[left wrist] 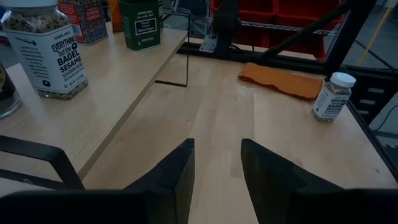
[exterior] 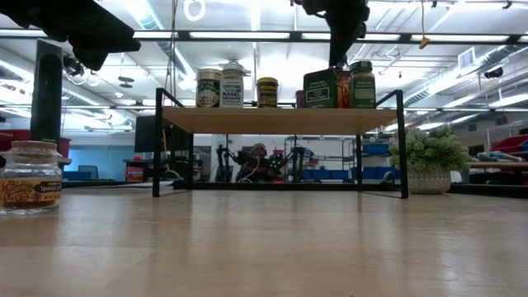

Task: Shelf spices
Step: Adjust the black seasoning can on the shelf

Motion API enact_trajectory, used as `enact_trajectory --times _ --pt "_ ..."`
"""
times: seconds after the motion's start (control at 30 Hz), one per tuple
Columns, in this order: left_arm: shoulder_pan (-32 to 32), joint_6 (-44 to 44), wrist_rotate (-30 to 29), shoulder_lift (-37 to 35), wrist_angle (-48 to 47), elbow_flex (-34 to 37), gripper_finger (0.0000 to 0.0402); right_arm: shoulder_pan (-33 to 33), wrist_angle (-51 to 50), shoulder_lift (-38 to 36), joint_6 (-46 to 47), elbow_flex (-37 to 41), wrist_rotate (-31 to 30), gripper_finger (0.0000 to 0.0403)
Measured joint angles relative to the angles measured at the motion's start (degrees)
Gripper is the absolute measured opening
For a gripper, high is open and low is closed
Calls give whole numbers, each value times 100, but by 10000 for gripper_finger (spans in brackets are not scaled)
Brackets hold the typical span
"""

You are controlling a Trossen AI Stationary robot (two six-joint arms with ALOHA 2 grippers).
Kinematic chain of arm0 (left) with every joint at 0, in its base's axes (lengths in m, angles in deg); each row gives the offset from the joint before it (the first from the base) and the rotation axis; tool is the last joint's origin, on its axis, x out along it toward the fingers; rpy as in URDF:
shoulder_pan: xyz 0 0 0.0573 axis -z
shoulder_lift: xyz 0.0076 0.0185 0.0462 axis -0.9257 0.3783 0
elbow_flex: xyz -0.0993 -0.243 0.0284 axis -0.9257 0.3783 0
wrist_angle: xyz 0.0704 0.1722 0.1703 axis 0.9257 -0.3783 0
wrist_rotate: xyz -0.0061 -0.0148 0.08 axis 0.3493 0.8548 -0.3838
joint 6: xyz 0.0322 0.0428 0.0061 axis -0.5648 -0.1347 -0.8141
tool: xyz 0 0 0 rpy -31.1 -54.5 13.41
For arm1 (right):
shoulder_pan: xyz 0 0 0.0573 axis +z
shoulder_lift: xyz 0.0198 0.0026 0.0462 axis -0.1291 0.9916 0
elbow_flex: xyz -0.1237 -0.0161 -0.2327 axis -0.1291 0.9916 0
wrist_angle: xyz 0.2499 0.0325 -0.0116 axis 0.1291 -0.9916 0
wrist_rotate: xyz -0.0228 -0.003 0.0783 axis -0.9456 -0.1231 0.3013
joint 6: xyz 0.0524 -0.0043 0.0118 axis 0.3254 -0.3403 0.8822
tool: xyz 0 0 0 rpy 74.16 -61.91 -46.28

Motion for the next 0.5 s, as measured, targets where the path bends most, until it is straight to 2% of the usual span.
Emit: enact_trajectory --times 0.43,0.5 --pt "-2 -11 -1 0 -10 0 135 -380 -79 23 -63 0 -189 0" --pt "0 -13 -1 0 -10 0 135 -380 -84 23 -61 0 -379 0"
